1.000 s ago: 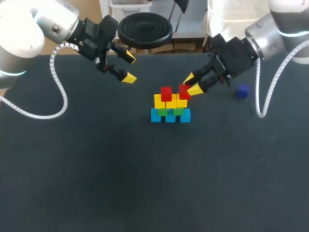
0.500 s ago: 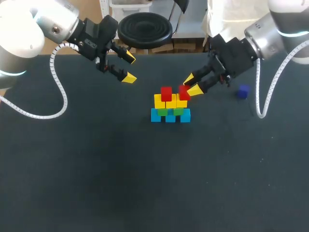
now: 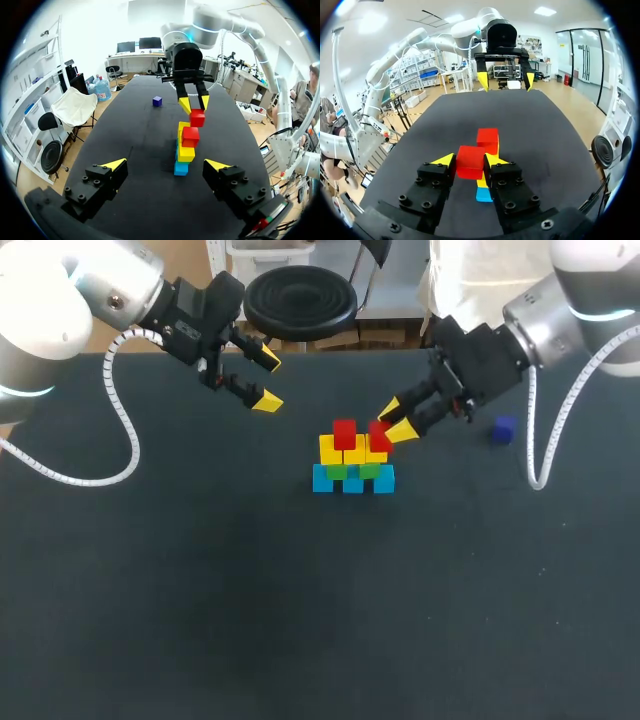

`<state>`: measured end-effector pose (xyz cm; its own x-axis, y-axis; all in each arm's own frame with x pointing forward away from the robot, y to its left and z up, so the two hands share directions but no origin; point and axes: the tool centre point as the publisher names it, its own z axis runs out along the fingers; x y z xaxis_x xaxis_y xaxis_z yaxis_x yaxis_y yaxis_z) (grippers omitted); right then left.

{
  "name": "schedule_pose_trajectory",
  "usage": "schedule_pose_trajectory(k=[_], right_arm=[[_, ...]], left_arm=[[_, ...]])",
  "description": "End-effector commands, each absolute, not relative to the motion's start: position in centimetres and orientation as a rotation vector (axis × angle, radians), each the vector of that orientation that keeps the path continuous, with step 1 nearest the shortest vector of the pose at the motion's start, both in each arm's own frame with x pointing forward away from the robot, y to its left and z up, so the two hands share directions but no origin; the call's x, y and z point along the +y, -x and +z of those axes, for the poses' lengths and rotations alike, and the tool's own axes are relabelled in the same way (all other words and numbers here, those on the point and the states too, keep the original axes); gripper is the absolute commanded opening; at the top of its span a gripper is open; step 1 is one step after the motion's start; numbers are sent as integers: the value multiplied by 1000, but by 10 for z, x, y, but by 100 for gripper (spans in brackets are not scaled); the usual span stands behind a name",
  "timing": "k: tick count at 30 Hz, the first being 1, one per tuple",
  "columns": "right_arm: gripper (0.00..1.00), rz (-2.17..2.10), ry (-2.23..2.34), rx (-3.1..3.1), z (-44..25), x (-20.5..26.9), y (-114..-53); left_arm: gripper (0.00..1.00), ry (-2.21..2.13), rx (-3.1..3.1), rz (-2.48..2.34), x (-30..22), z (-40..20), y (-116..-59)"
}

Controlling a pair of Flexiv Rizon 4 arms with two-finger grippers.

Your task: Place the blue cubes, place green cubes on the blue cubes, place the yellow cubes on the green cubes, then place the red cubes on the yellow cubes, and place purple cube on the red cubes.

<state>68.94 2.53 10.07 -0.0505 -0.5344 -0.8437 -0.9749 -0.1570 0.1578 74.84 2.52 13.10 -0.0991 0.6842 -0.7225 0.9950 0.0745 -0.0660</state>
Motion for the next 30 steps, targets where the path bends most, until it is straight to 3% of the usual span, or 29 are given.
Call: schedule_pose_trajectory(k=[1,30], right_arm=[[0,1113,1744,1615,104,28,-694],[0,1060,1757,1612,98,38,-708]], left_arm=[[100,-1663,1840,-784,25,131,-750],[100,-1663,1840,-784,25,131,-750]])
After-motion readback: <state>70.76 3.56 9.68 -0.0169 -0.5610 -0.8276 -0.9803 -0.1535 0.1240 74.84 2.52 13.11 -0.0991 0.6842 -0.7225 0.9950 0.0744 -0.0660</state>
